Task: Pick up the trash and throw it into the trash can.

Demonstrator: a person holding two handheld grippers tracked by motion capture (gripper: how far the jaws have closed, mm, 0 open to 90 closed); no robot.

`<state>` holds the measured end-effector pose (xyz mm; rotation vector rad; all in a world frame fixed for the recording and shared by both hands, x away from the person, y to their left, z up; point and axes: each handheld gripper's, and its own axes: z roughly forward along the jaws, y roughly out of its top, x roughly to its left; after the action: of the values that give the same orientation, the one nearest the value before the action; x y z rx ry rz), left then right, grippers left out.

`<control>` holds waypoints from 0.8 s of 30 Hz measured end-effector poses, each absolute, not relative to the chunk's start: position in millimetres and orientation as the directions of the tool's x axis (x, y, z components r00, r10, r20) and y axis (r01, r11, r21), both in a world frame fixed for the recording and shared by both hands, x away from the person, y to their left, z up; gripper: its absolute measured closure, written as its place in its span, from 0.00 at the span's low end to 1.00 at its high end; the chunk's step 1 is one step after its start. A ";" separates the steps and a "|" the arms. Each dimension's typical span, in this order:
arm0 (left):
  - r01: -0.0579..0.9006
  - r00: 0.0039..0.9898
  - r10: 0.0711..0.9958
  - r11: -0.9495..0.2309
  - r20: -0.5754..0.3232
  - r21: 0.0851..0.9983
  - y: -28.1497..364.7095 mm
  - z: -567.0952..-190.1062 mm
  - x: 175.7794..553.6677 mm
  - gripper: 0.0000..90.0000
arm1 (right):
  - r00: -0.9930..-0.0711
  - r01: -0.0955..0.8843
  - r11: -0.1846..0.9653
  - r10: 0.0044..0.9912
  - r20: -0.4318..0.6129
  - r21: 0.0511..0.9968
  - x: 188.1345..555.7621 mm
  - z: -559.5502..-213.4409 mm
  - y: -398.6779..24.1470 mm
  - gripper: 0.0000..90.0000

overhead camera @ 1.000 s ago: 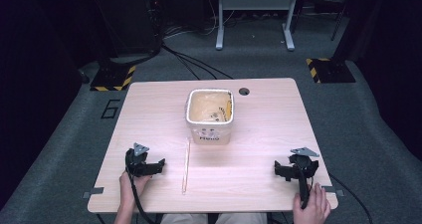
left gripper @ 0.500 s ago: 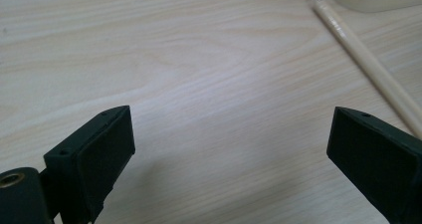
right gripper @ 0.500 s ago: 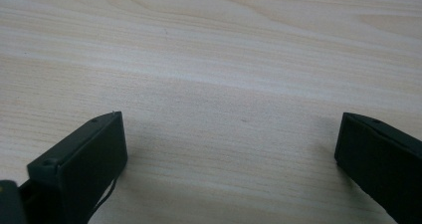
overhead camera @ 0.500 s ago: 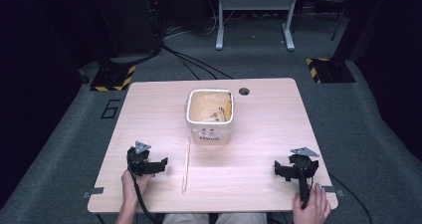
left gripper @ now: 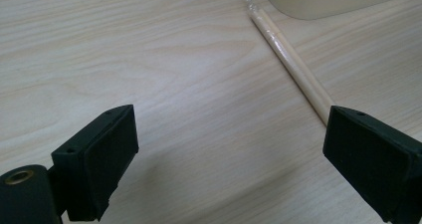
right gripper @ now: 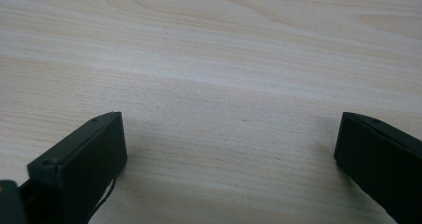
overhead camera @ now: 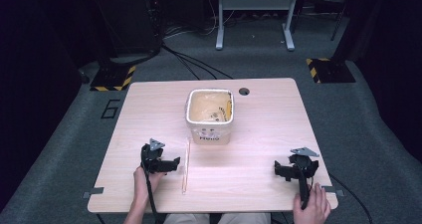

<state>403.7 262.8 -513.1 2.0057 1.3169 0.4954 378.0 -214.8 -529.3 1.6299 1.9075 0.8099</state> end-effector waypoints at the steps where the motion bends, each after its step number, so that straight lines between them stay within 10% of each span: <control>1: 0.652 0.425 0.904 -0.272 -0.045 0.708 257.6 -512.8 404.9 0.08 | -0.158 0.690 0.106 0.987 0.006 0.716 378.0 -529.3 -214.8 0.00; 24: 0.657 0.477 0.879 -0.351 -0.007 0.668 224.8 -519.8 411.8 0.16 | -0.159 0.690 0.106 0.987 0.006 0.716 378.0 -529.2 -214.8 0.00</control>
<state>411.8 224.8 -519.8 2.1193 1.2654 0.4762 378.0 -214.8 -529.2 1.6300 1.9078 0.8097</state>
